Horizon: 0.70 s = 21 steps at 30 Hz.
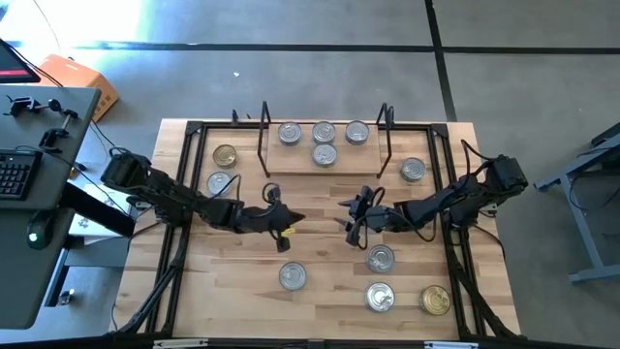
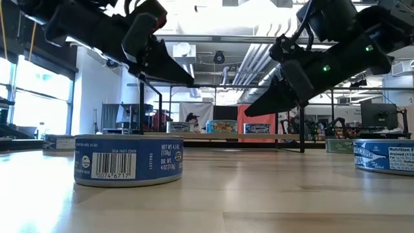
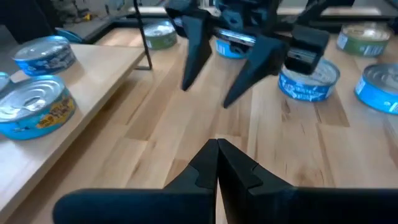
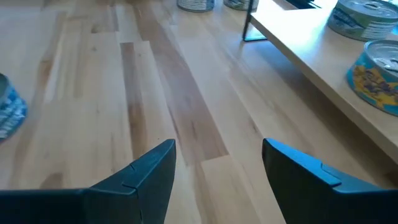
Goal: Stack canned seafood by type on shelf
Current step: Put the dark blue tuna can aligned with the other dark blue tuna can on the shelf
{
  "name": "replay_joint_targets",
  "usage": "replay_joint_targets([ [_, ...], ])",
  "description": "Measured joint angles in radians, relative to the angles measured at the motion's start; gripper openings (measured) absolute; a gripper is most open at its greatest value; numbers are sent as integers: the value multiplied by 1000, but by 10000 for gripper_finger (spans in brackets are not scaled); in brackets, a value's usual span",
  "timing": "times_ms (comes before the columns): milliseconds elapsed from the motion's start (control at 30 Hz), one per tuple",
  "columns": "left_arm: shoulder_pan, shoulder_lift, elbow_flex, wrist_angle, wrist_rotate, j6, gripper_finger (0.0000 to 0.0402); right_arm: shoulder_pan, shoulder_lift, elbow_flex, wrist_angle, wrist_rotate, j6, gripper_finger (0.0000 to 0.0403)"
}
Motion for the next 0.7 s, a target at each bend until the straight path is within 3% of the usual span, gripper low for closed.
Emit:
replay_joint_targets([
  [700,9,-24,-54,53,-4,0,0,-1,-11,0,31,-99,-9,232],
])
